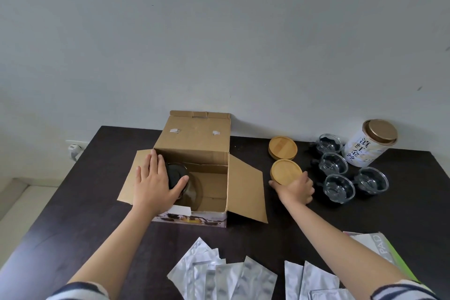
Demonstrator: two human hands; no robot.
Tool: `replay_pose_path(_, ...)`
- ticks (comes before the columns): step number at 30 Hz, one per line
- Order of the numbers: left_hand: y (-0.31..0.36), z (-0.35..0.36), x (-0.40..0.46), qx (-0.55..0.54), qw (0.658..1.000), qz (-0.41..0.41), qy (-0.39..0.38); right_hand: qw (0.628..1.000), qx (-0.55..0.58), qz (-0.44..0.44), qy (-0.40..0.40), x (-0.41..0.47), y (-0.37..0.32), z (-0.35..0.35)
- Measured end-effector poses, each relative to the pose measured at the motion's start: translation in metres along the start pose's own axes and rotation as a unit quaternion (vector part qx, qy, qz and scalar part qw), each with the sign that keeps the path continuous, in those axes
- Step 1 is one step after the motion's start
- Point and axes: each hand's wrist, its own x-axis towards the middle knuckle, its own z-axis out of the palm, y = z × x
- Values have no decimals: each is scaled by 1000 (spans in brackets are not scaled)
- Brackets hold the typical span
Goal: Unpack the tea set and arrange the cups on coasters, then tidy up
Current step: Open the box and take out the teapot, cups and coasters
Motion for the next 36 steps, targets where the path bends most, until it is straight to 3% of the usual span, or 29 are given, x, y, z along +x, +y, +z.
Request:
replay_pose_path(2,0,-1,-1,6,1000,-3,-12,1000,14,-9,8,-9,-6,-4)
replay_pose_path(5,1,-4,-3,0,1000,-16,-1,991,84,-101,17,-33,-21,-11)
replay_pose_path(9,1,-10,-9,-22,999,-30,-1,950,186,-248,-34,-83,-53,-19)
replay_pose_path(12,-4,-13,-13,-55,998,-11,-13,925,185,-322,-82,-118,-73,-15)
replay_pose_path(14,-12,-16,-13,-57,998,17,-18,927,139,-335,-95,-133,-83,-6)
replay_pose_path(19,-46,-20,-24,-53,991,107,-66,957,94,-251,-114,-155,-87,23)
replay_pose_path(31,-123,-26,4,-142,980,115,-79,958,58,-257,-110,-188,-132,79)
replay_pose_path(34,-129,-24,10,-170,973,131,-80,947,-34,-317,-40,-196,-135,81)
replay_pose_path(36,-129,-21,11,-191,968,143,-75,910,-79,-407,2,-203,-139,78)
